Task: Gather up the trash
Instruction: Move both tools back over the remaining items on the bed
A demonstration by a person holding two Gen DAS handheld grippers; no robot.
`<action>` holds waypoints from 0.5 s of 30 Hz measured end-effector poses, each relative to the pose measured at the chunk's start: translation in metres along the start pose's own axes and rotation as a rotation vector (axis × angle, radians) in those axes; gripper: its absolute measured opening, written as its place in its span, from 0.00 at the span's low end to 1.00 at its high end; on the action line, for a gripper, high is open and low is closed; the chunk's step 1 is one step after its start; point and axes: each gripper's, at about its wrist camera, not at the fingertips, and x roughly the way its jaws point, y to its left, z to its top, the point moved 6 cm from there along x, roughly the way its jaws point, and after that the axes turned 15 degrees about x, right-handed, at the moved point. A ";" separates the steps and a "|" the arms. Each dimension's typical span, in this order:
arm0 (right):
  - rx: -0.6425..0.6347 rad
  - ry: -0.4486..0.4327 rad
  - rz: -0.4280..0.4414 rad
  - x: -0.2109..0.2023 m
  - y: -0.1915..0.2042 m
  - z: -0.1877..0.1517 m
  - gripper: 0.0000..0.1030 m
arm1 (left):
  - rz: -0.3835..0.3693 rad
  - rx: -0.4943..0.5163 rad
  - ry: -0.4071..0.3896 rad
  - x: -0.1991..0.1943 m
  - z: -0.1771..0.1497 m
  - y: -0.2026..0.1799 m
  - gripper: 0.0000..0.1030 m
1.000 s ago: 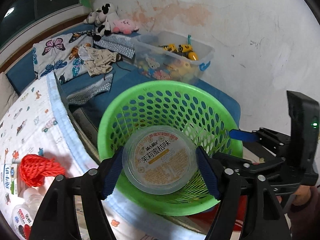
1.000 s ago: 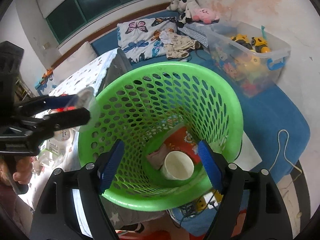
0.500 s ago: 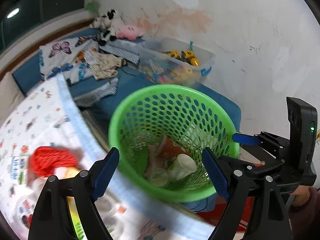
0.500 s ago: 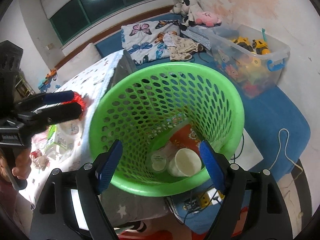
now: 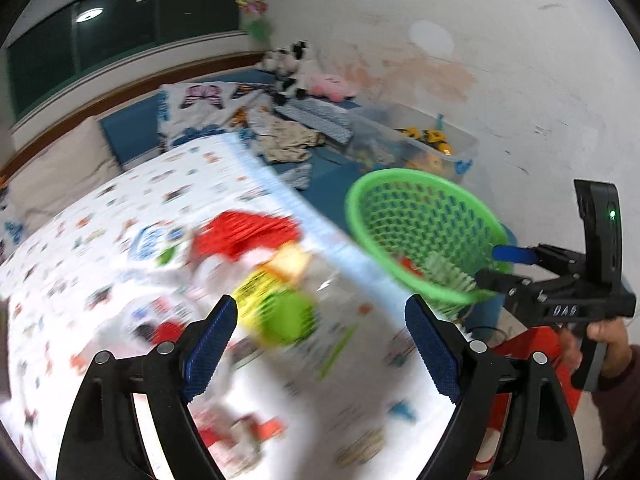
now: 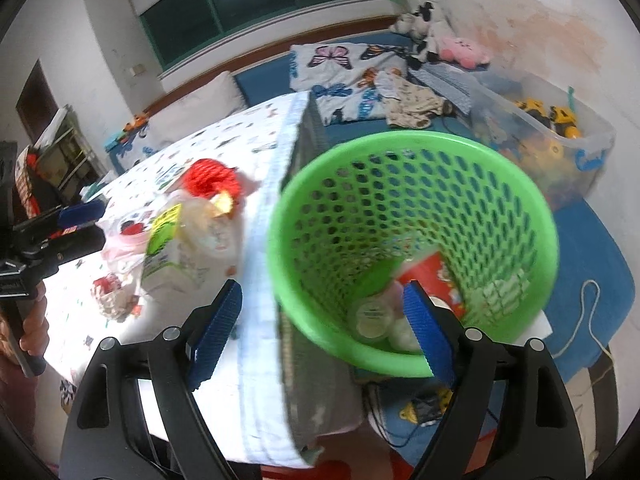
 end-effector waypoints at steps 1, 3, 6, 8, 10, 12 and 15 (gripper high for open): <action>-0.007 0.004 0.006 0.002 0.006 -0.001 0.80 | 0.012 -0.014 0.002 -0.005 -0.007 0.007 0.81; -0.020 0.014 0.019 0.007 0.016 -0.004 0.80 | 0.033 -0.049 0.003 -0.015 -0.023 0.022 0.81; -0.042 0.027 0.035 0.013 0.032 -0.007 0.80 | 0.060 -0.097 0.012 -0.025 -0.047 0.039 0.81; -0.057 0.035 0.046 0.018 0.042 -0.009 0.80 | 0.060 -0.121 0.025 -0.028 -0.066 0.046 0.82; -0.069 0.042 0.054 0.021 0.050 -0.011 0.80 | 0.064 -0.133 0.040 -0.029 -0.079 0.049 0.82; -0.080 0.048 0.061 0.024 0.058 -0.013 0.80 | 0.061 -0.147 0.055 -0.026 -0.090 0.051 0.82; -0.093 0.057 0.071 0.028 0.066 -0.015 0.80 | 0.047 -0.172 0.064 -0.023 -0.103 0.051 0.82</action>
